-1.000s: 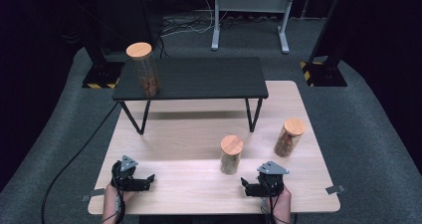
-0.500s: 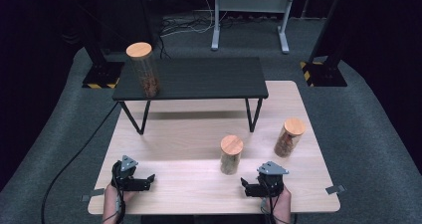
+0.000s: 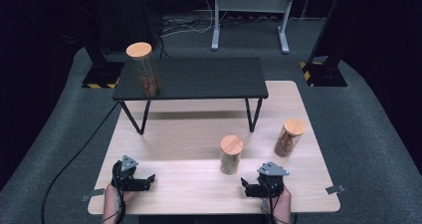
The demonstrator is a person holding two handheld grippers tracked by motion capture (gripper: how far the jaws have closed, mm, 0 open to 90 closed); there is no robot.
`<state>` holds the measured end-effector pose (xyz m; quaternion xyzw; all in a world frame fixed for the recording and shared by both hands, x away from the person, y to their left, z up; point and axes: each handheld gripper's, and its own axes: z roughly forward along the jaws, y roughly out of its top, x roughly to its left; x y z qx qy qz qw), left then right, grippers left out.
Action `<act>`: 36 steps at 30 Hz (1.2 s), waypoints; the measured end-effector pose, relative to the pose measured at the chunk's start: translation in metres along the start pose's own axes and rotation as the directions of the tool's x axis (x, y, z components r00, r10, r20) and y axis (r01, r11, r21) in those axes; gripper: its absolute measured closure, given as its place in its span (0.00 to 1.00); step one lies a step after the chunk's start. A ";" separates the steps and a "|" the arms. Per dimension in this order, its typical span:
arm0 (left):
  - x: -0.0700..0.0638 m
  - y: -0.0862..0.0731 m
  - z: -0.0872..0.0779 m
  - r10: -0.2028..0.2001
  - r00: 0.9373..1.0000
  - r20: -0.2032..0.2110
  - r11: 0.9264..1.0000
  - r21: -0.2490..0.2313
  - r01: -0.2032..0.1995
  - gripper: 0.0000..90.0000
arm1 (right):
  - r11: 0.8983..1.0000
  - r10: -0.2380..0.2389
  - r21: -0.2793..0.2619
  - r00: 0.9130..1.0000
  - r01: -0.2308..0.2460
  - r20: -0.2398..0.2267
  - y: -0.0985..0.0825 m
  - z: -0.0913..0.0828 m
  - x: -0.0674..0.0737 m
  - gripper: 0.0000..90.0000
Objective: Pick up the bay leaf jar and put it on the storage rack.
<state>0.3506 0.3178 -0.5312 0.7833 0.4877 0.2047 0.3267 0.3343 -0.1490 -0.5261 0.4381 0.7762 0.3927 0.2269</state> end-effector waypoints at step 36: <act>0.000 0.000 -0.001 0.003 1.000 0.001 1.000 -0.001 -0.003 0.02 | 0.975 -0.065 -0.213 0.997 0.058 -0.027 0.057 0.025 0.046 0.00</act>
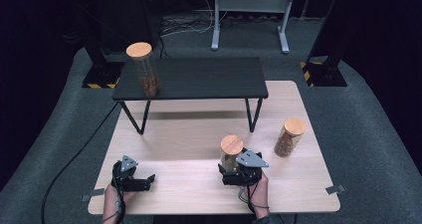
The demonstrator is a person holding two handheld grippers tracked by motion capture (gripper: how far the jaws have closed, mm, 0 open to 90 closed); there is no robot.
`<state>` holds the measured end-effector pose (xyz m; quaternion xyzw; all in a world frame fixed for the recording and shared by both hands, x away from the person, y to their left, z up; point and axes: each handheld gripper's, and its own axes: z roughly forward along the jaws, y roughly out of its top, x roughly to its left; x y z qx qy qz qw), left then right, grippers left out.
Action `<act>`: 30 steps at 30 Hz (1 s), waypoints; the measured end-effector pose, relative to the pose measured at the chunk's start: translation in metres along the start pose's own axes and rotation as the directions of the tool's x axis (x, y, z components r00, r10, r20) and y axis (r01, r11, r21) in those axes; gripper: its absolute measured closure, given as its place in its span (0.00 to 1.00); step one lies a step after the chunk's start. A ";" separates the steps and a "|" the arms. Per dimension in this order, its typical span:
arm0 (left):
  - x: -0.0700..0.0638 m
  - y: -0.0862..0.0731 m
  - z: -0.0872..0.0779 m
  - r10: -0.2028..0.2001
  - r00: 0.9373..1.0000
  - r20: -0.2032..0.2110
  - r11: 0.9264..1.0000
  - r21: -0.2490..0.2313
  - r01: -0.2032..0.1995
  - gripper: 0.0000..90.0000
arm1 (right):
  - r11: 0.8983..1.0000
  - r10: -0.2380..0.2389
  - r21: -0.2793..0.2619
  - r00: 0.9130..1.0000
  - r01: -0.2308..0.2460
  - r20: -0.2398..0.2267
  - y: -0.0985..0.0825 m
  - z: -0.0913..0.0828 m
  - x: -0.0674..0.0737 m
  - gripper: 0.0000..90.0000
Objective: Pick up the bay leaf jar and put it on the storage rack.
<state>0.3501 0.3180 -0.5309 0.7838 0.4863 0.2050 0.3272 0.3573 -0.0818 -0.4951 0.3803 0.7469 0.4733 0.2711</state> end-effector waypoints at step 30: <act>0.000 0.000 0.000 -0.002 1.000 -0.001 1.000 -0.002 0.002 0.02 | 0.998 0.048 -0.045 0.998 -0.050 -0.035 -0.005 0.013 -0.003 0.27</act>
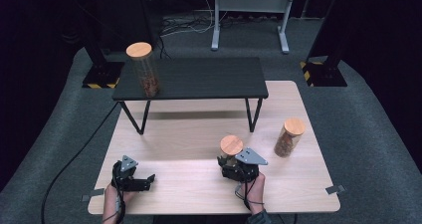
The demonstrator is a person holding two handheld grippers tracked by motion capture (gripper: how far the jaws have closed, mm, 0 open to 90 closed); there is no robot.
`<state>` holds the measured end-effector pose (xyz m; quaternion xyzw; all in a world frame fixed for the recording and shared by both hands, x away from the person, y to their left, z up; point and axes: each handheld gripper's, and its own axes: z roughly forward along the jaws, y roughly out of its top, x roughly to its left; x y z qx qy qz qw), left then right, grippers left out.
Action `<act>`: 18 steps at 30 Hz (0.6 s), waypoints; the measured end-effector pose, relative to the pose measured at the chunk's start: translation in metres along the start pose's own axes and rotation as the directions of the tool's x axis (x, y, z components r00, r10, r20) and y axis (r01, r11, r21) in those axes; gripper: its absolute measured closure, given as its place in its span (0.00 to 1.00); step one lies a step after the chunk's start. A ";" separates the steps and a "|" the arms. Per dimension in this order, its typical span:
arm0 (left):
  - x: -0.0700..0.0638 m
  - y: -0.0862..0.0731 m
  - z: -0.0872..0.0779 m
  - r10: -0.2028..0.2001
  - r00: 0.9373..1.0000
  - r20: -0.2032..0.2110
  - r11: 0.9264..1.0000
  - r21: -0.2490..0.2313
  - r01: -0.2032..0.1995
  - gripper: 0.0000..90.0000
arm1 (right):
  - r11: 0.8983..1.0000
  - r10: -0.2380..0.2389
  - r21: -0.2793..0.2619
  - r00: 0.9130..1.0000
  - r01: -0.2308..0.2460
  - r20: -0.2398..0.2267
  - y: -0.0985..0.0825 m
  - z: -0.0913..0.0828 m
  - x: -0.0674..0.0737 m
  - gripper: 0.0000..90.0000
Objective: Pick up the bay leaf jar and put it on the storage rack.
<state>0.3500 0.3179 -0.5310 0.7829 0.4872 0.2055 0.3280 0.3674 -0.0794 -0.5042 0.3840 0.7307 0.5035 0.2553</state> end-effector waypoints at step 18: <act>0.000 0.000 0.000 -0.001 1.000 -0.001 1.000 -0.001 0.001 0.02 | 1.000 -0.023 0.006 1.000 0.023 -0.014 0.006 -0.001 0.009 0.27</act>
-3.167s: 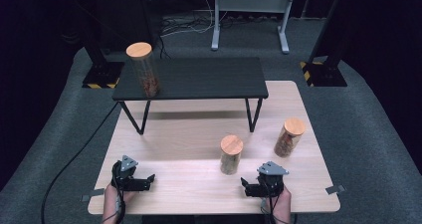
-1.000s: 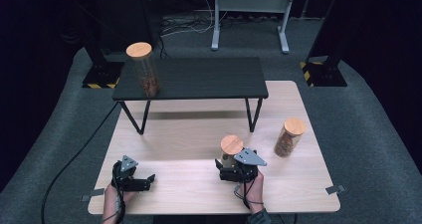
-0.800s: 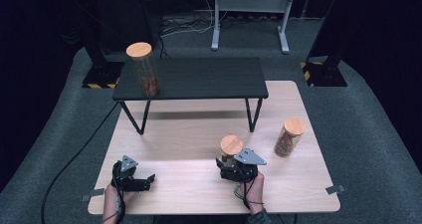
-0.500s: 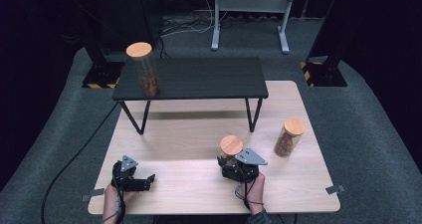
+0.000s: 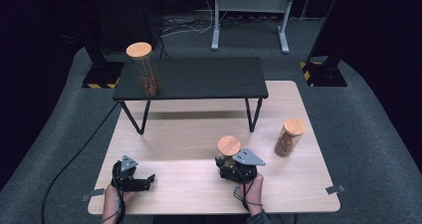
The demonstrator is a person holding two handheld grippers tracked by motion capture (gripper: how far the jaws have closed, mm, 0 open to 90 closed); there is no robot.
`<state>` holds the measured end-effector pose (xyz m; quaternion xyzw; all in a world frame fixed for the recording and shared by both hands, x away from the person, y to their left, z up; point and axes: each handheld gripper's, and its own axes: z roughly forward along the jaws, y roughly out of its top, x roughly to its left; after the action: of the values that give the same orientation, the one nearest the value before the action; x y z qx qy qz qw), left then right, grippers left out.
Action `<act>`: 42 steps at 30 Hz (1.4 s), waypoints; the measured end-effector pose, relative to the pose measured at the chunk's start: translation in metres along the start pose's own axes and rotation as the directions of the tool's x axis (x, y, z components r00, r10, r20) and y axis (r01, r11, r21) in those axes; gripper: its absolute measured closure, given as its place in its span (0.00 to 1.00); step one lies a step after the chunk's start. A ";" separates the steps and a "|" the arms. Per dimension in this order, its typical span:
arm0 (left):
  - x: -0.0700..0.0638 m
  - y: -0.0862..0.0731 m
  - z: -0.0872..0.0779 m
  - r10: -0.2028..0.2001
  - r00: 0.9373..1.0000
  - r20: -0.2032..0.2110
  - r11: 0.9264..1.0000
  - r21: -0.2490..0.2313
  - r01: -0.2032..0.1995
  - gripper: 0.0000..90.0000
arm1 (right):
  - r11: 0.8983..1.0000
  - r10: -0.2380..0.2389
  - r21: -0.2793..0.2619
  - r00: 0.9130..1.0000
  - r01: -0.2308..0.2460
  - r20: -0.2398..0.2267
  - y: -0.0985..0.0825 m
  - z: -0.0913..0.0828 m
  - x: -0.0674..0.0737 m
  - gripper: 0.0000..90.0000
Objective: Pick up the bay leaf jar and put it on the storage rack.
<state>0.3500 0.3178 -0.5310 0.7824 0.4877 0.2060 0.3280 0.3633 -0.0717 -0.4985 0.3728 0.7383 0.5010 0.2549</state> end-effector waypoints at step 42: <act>0.000 0.000 0.001 -0.005 1.000 -0.006 1.000 0.006 0.005 0.00 | 0.999 -0.046 0.003 0.997 0.046 -0.060 0.048 0.011 -0.001 0.28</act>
<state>0.3507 0.3175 -0.5311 0.7814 0.4913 0.2063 0.3248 0.3860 -0.0561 -0.4577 0.3412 0.7551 0.5042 0.2434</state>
